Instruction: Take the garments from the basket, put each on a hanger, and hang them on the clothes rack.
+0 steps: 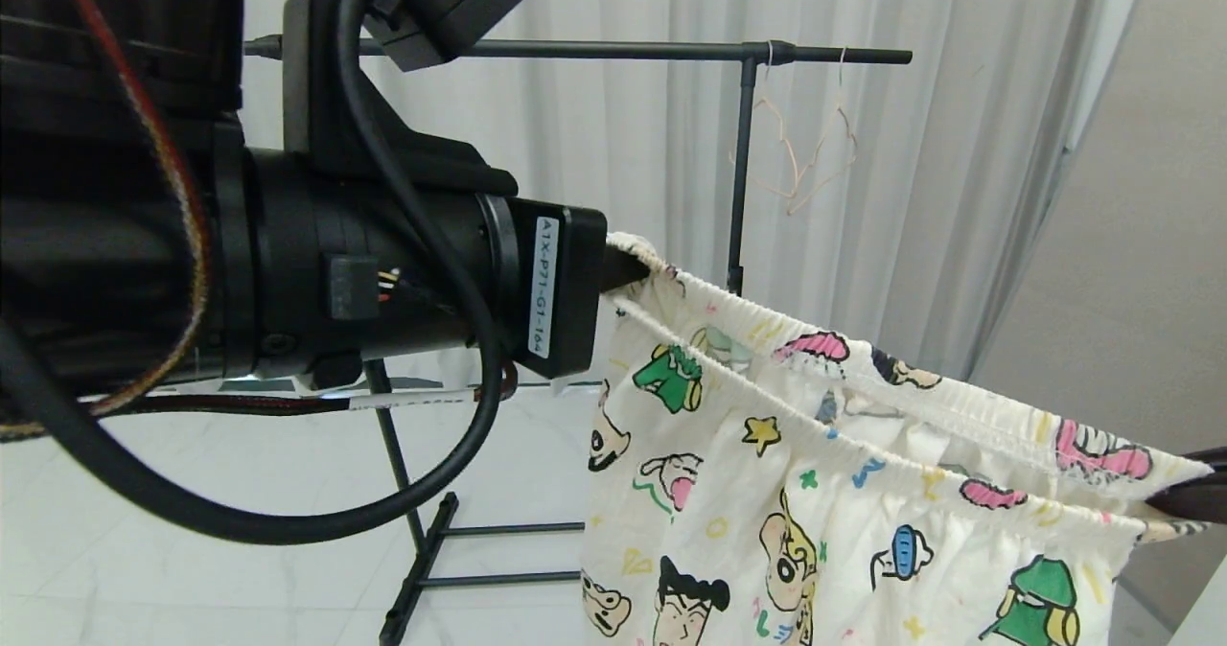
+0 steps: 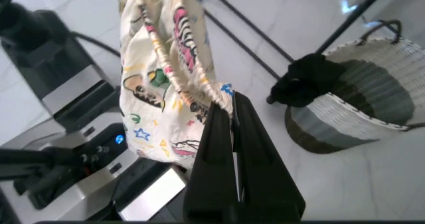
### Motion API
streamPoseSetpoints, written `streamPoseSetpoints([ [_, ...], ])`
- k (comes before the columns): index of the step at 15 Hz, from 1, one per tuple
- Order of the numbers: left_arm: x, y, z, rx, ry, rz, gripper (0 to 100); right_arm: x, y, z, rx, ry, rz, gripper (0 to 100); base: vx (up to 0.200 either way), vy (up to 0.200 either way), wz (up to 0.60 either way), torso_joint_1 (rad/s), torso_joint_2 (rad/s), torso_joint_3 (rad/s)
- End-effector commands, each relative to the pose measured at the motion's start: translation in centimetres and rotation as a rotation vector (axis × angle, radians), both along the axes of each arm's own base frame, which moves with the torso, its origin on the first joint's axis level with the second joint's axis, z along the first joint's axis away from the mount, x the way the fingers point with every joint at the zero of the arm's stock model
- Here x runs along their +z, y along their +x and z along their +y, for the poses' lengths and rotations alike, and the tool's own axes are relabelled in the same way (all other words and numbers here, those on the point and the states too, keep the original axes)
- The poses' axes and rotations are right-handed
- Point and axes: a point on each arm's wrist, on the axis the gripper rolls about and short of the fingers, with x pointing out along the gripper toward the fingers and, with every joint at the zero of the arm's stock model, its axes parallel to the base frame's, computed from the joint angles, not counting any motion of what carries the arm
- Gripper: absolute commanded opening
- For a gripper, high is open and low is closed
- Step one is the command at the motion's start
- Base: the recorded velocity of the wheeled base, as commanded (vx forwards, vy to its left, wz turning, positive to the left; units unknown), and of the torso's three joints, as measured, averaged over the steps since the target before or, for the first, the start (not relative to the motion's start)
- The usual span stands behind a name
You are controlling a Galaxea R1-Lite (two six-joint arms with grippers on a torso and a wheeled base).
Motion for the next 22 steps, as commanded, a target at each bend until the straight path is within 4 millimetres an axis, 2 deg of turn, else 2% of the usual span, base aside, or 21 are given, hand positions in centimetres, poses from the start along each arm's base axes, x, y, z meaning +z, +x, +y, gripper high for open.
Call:
streamPoseSetpoints([
  [1,-0.2,-1.5,1.1,-0.033,0.013,0.021,0,0.0,0.8,0.4,-0.042,0.007,-0.007,0,0.0,0.0,0.0,0.0,0.0,0.0],
  [2,-0.2,-2.3,1.7,-0.055,0.022,0.034,0,0.1,1.3,0.6,-0.062,0.021,-0.018,0,0.0,0.0,0.0,0.0,0.0,0.0],
  [4,-0.3,-5.4,3.1,-0.176,0.049,0.085,0,0.7,4.2,2.7,-0.124,0.097,-0.08,0,0.0,0.0,0.0,0.0,0.0,0.0],
  [7,-0.5,-7.7,3.3,-0.282,0.082,0.117,0,0.9,7.0,5.0,-0.146,0.142,-0.119,0,0.0,0.0,0.0,0.0,0.0,0.0],
  [11,-0.6,-8.7,2.8,-0.326,0.069,0.145,0,1.8,8.2,6.3,-0.138,0.168,-0.138,0,0.0,0.0,0.0,0.0,0.0,0.0],
  [15,-0.8,-8.2,2.6,-0.303,0.081,0.145,0,2.0,7.7,5.6,-0.145,0.173,-0.142,0,0.0,0.0,0.0,0.0,0.0,0.0],
  [17,-1.2,-5.7,2.4,-0.174,0.108,0.13,0,1.8,6.7,4.1,-0.165,0.15,-0.126,0,0.0,0.0,0.0,0.0,0.0,0.0],
  [20,-0.6,-3.1,2.6,-0.049,0.04,0.062,0,1.0,4.7,2.2,-0.155,0.138,-0.114,0,0.0,0.0,0.0,0.0,0.0,0.0],
  [22,-0.4,-2.8,2.5,-0.041,0.025,0.052,0,0.3,3.3,1.7,-0.11,0.104,-0.085,0,0.0,0.0,0.0,0.0,0.0,0.0],
])
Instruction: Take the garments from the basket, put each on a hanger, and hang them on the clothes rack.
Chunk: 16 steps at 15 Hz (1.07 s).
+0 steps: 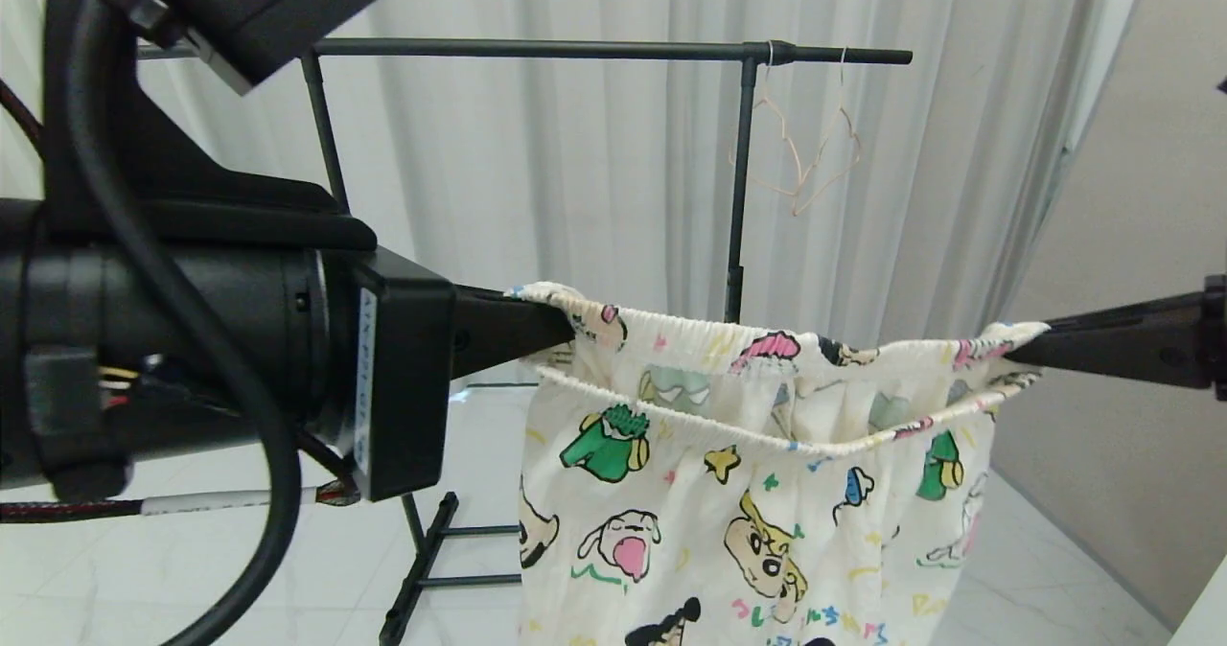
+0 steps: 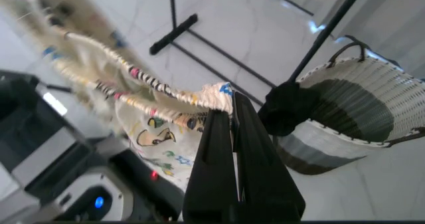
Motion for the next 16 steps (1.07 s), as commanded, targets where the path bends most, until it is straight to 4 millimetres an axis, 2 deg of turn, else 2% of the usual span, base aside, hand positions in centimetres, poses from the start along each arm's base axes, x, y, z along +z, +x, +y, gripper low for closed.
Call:
streamPoseSetpoints([
  [1,-0.4,0.6,-0.3,0.014,0.013,0.013,0,0.0,-1.3,-0.8,0.024,0.01,-0.014,0,0.0,0.0,0.0,0.0,0.0,0.0],
  [8,-0.6,0.6,-0.4,0.009,0.02,0.017,0,-0.2,-1.1,-0.5,0.032,-0.006,-0.009,0,0.0,0.0,0.0,0.0,0.0,0.0],
  [9,-0.6,0.6,-0.4,0.009,0.021,0.018,0,-0.3,-1.0,-0.5,0.032,-0.007,-0.008,100,0.0,0.0,0.0,0.0,0.0,0.0],
  [16,-1.6,0.8,-0.3,0.033,0.057,0.033,0,-1.0,-1.8,-1.6,0.01,-0.012,-0.004,100,0.0,0.0,0.0,0.0,0.0,0.0],
])
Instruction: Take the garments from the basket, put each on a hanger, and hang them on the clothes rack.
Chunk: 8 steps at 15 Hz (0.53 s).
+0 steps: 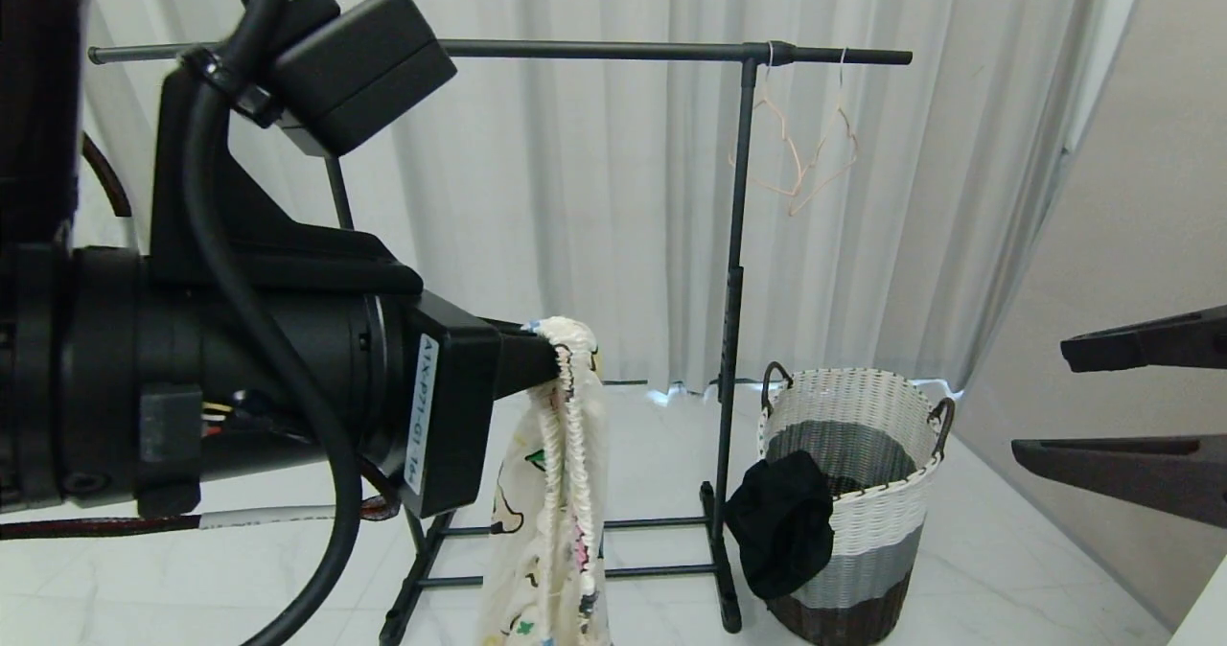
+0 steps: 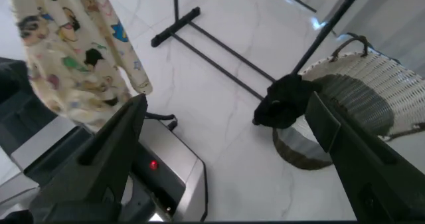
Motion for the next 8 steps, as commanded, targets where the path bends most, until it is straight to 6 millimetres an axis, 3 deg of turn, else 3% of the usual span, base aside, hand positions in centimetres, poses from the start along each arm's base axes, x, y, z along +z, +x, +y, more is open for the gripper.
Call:
streamPoseSetpoints([
  [1,-0.8,0.4,0.5,0.048,0.045,-0.009,0,-0.3,0.2,-0.8,-0.065,-0.009,0.0,100,0.0,0.0,0.0,0.0,0.0,0.0],
  [5,-4.0,2.0,6.1,0.367,0.252,-0.04,0,-2.2,1.9,-4.9,-0.54,-0.253,0.1,100,0.0,0.0,0.0,0.0,0.0,0.0],
  [6,-4.6,1.8,7.5,0.42,0.259,-0.025,0,-2.8,2.1,-5.6,-0.608,-0.278,0.121,100,0.0,0.0,0.0,0.0,0.0,0.0],
  [7,-4.6,1.8,7.5,0.42,0.259,-0.025,0,-2.8,2.1,-5.6,-0.608,-0.278,0.121,100,0.0,0.0,0.0,0.0,0.0,0.0],
  [8,-6.0,1.4,9.4,0.511,0.28,0.002,0,-3.3,2.2,-6.6,-0.686,-0.29,0.142,100,0.0,0.0,0.0,0.0,0.0,0.0],
])
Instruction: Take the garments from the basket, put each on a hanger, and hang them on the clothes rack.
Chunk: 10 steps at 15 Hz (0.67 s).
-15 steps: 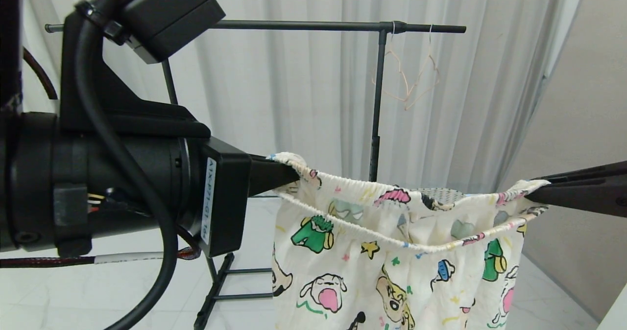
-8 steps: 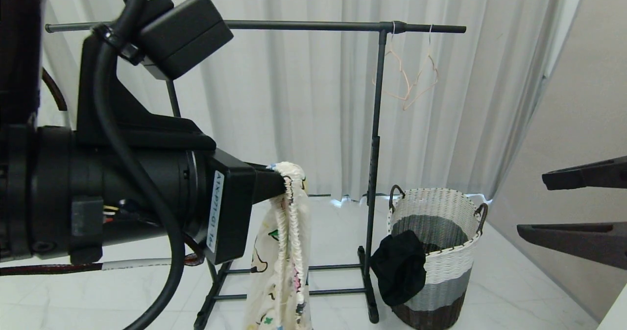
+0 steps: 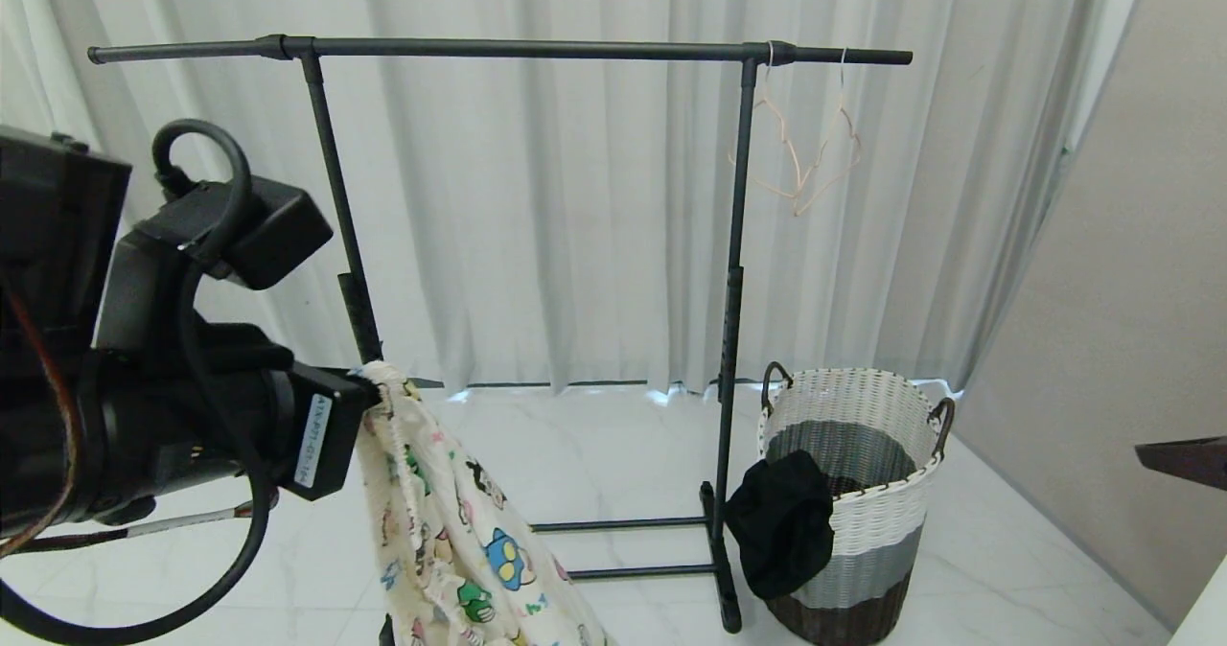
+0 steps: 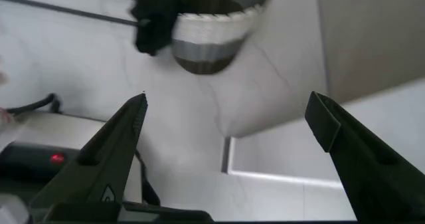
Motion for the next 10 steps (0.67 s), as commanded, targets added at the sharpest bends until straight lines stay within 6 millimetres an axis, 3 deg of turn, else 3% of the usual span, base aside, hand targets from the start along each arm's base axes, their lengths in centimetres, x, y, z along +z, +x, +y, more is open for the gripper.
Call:
streamPoseSetpoints([
  [1,-1.3,-0.9,3.0,0.139,0.012,0.0,0,-0.8,0.2,-1.3,-0.104,-0.023,0.029,100,0.0,0.0,0.0,0.0,0.0,0.0],
  [5,-1.3,-0.2,3.2,0.176,-0.018,-0.067,0,-1.5,-0.1,-1.7,-0.123,-0.093,0.021,100,0.0,0.0,0.0,0.0,0.0,0.0],
  [10,-1.6,-0.2,3.3,0.191,0.018,-0.065,0,-2.1,0.9,-1.7,-0.143,-0.074,-0.031,100,0.0,0.2,0.0,-0.002,0.0,0.001],
])
